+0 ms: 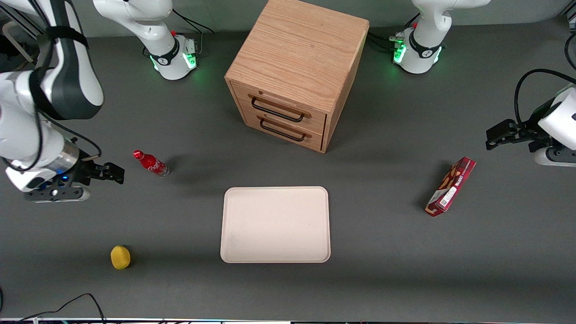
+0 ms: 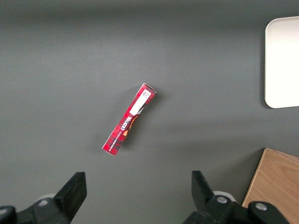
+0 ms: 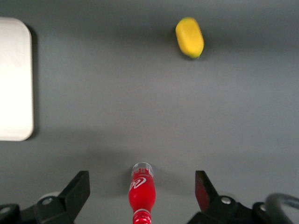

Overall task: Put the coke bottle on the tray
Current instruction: 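Move the open right gripper down to the red Coca-Cola bottle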

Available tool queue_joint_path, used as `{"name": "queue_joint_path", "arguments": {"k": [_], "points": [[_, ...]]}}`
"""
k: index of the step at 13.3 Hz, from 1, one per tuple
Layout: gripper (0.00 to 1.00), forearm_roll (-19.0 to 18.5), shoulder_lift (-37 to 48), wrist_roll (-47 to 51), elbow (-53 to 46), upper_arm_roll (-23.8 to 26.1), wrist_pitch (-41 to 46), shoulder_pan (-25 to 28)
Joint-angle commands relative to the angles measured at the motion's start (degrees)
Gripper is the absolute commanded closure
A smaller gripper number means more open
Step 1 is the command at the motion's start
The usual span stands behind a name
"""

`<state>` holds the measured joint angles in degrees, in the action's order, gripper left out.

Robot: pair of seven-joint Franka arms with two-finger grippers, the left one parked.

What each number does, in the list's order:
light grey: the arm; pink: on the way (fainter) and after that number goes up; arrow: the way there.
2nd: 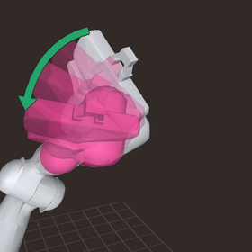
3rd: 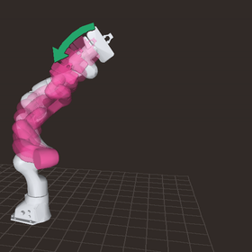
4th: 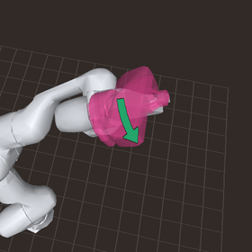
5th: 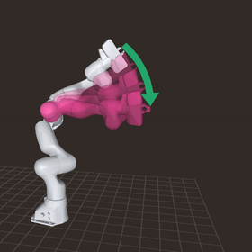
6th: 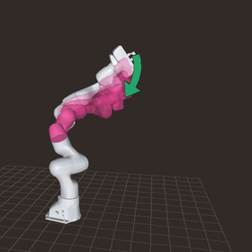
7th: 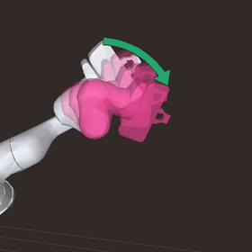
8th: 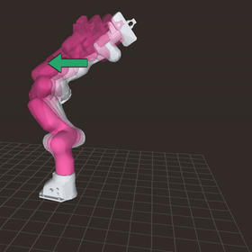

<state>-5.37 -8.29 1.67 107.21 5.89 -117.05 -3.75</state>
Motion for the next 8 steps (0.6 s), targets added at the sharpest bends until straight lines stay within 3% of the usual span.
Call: {"name": "queue_joint_path", "arguments": {"k": [1, 4, 8], "points": [[0.00, 3.42, 5.57, -6.04, 10.28, 0.17, -3.89, -1.87], [0.01, 6.95, 7.58, -9.58, 15.63, 0.26, -5.90, -2.84], [0.05, 6.95, 9.09, -9.58, 21.10, 0.79, -10.75, -2.84]]}}
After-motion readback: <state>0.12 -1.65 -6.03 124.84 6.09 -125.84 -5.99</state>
